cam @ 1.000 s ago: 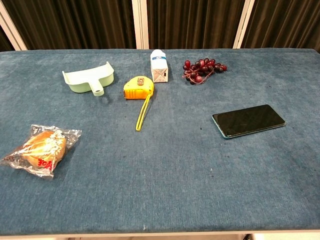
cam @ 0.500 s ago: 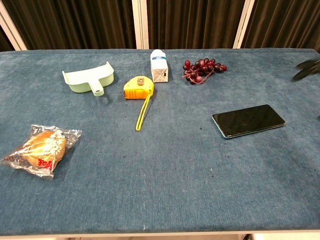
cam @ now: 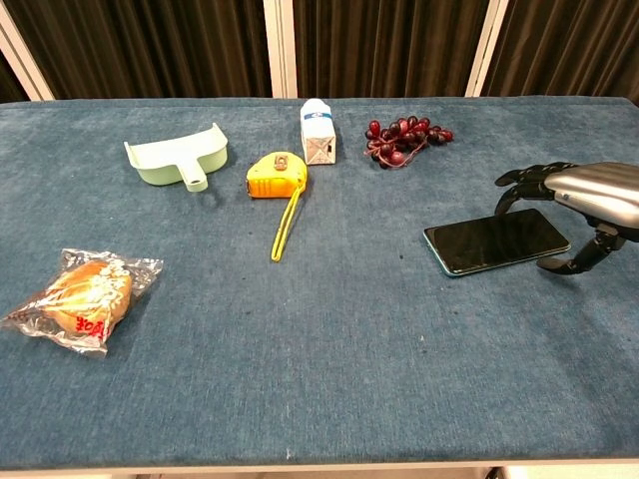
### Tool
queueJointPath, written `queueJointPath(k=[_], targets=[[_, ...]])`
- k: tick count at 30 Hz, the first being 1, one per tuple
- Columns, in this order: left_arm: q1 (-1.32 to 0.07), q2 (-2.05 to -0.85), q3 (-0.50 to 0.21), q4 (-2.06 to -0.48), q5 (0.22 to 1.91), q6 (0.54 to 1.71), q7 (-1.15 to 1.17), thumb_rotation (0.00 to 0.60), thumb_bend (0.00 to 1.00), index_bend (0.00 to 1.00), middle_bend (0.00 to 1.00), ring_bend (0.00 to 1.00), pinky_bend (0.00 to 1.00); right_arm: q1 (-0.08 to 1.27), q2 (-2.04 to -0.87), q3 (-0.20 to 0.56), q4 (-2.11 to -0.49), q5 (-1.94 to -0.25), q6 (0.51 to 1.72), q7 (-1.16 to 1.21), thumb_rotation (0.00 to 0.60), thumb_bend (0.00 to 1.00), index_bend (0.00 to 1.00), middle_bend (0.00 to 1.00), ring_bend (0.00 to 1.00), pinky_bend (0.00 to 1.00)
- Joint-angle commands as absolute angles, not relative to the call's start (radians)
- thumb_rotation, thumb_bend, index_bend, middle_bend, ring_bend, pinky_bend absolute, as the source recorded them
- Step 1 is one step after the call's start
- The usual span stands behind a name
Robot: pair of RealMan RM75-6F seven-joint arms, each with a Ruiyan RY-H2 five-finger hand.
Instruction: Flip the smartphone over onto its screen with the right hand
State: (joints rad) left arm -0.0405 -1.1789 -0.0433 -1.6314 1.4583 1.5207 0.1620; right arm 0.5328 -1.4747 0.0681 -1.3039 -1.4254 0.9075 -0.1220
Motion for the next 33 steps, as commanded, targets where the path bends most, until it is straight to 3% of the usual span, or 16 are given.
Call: queueJointPath(k=[1, 15, 22, 33], targets=[[-0.042, -1.179, -0.044, -1.632, 1.457, 1.518, 0.164, 0.600, 0.11, 0.15, 0.12, 0.03, 0.00, 0.540, -1.484, 0.068, -1.294, -1.421, 0.901, -0.122, 0.600, 0.44, 0.30, 0.10, 0.00, 0.00], [-0.045, -1.178, -0.045, -1.633, 1.451, 1.510, 0.170, 0.600, 0.11, 0.15, 0.12, 0.03, 0.00, 0.575, -1.529, 0.058, -1.243, -1.405, 0.867, -0.109, 0.600, 0.44, 0.31, 0.10, 0.00, 0.00], [-0.048, -1.180, -0.047, -1.630, 1.451, 1.509, 0.172, 0.600, 0.11, 0.15, 0.12, 0.03, 0.00, 0.586, -1.541, 0.060, -1.224, -1.392, 0.857, -0.110, 0.600, 0.45, 0.40, 0.10, 0.00, 0.00], [-0.052, -1.181, -0.049, -1.622, 1.446, 1.503, 0.166, 0.600, 0.11, 0.15, 0.12, 0.03, 0.00, 0.609, -1.492, 0.067, -1.276, -1.356, 0.823, -0.143, 0.600, 0.60, 0.47, 0.11, 0.00, 0.00]])
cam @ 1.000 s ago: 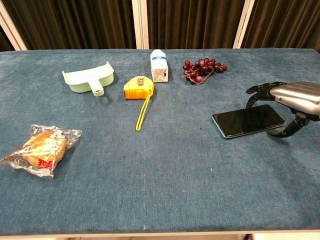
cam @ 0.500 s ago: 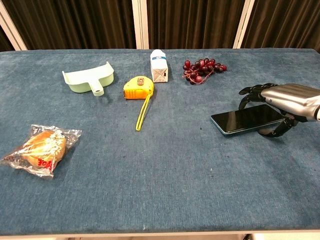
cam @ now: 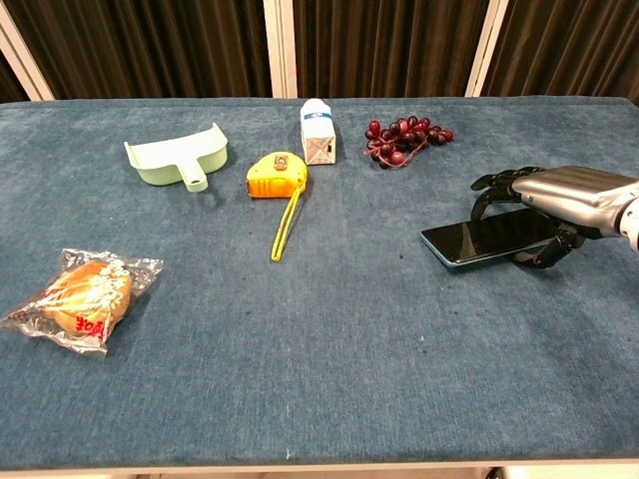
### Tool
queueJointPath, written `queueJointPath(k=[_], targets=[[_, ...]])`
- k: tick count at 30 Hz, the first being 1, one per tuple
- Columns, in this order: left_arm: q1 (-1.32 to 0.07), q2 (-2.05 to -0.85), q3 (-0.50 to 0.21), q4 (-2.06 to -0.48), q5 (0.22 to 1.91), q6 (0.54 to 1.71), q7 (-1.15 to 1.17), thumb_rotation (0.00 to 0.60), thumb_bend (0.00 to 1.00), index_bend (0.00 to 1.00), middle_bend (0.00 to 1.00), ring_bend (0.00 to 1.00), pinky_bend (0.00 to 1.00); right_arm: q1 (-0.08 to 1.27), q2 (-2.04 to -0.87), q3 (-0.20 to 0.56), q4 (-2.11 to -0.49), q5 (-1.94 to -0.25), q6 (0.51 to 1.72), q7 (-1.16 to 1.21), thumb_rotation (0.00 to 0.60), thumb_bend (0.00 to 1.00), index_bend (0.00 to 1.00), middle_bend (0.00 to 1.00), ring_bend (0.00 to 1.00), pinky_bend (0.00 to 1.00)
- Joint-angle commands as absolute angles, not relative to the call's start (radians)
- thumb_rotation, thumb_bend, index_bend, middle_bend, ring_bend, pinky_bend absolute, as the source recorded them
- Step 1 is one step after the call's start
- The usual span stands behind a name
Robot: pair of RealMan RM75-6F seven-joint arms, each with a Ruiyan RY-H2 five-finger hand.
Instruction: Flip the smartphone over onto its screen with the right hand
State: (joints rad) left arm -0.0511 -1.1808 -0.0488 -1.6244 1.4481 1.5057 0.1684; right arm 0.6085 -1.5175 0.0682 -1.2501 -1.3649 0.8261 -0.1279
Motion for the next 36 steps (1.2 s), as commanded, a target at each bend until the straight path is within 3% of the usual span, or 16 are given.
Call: queueJointPath(k=[1, 5, 12, 25, 30, 36], targets=[[-0.053, -1.182, -0.050, -1.621, 1.445, 1.501, 0.165, 0.600, 0.11, 0.15, 0.12, 0.03, 0.00, 0.609, -1.483, 0.068, -1.285, -1.350, 0.823, -0.150, 0.600, 0.63, 0.48, 0.11, 0.00, 0.00], [-0.059, -1.187, -0.051, -1.613, 1.448, 1.496, 0.159, 0.600, 0.11, 0.15, 0.12, 0.03, 0.00, 0.611, -1.439, 0.067, -1.336, -1.319, 0.809, -0.184, 0.600, 0.69, 0.49, 0.12, 0.00, 0.00], [-0.062, -1.192, -0.051, -1.600, 1.443, 1.488, 0.151, 0.600, 0.11, 0.15, 0.12, 0.03, 0.00, 0.624, -1.351, 0.063, -1.448, -1.272, 0.775, -0.228, 0.600, 0.69, 0.49, 0.13, 0.00, 0.00], [-0.065, -1.191, -0.052, -1.598, 1.443, 1.487, 0.147, 0.600, 0.11, 0.15, 0.12, 0.03, 0.00, 0.726, -1.435, 0.115, -1.385, -1.139, 0.715, -0.325, 0.600, 0.69, 0.40, 0.13, 0.00, 0.00], [-0.067, -1.192, -0.054, -1.592, 1.444, 1.488, 0.140, 0.600, 0.11, 0.15, 0.12, 0.03, 0.00, 0.690, -1.413, 0.124, -1.423, -1.167, 0.849, -0.342, 0.600, 0.69, 0.34, 0.13, 0.00, 0.00], [-0.070, -1.198, -0.055, -1.581, 1.450, 1.490, 0.128, 0.600, 0.11, 0.15, 0.12, 0.03, 0.00, 0.552, -1.293, 0.093, -1.563, -1.267, 1.088, -0.284, 0.600, 0.67, 0.26, 0.13, 0.00, 0.00]])
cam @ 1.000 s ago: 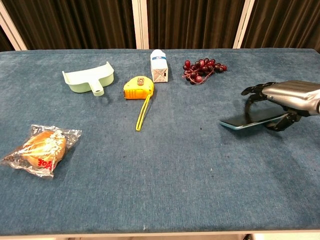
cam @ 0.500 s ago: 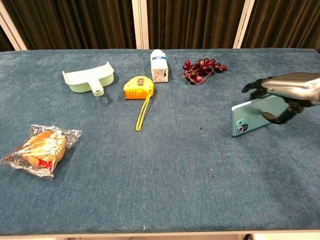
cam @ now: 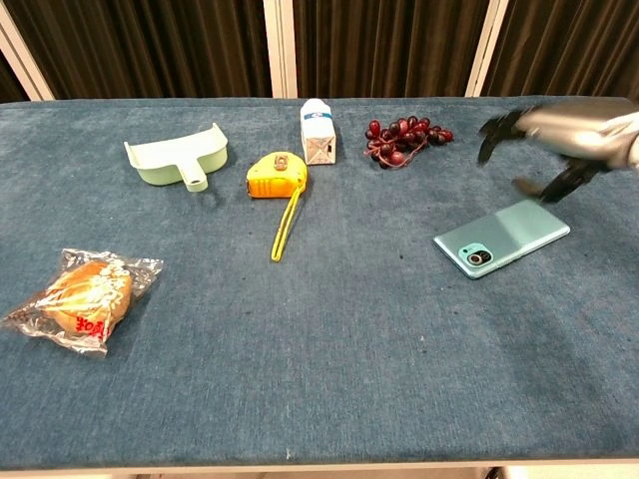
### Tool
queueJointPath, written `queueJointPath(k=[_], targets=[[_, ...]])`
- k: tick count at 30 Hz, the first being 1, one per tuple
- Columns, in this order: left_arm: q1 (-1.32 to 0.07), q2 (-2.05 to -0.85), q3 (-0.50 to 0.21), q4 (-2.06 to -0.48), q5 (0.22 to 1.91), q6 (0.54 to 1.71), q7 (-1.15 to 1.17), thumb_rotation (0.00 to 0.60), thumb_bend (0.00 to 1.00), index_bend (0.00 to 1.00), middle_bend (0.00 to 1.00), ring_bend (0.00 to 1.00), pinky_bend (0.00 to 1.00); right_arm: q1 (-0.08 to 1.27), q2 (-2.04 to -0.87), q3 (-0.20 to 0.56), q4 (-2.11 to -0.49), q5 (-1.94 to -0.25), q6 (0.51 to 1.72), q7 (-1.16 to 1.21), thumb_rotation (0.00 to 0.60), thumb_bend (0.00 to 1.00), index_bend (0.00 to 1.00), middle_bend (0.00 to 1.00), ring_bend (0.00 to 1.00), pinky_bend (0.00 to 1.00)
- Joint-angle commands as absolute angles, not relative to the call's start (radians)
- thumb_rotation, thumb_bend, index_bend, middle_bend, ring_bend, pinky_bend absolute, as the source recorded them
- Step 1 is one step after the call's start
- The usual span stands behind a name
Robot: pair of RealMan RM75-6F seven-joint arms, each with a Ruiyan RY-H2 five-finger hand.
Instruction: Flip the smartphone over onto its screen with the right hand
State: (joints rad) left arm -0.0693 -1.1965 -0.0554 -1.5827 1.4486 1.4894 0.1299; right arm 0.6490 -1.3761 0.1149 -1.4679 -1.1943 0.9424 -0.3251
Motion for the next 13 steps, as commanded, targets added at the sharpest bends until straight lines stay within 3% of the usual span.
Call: queueJointPath(k=[1, 5, 13], targets=[[-0.071, -1.200, -0.055, -1.580, 1.451, 1.490, 0.125, 0.600, 0.11, 0.15, 0.12, 0.03, 0.00, 0.528, -1.274, 0.083, -1.580, -1.286, 1.123, -0.271, 0.600, 0.64, 0.25, 0.13, 0.00, 0.00], [-0.073, -1.205, -0.055, -1.577, 1.459, 1.493, 0.121, 0.600, 0.11, 0.15, 0.12, 0.03, 0.00, 0.416, -1.211, 0.034, -1.628, -1.366, 1.279, -0.219, 0.600, 0.56, 0.23, 0.13, 0.00, 0.00], [-0.077, -1.208, -0.055, -1.578, 1.464, 1.494, 0.123, 0.600, 0.11, 0.15, 0.12, 0.03, 0.00, 0.276, -1.169, -0.009, -1.641, -1.430, 1.444, -0.135, 0.600, 0.55, 0.23, 0.13, 0.00, 0.00]])
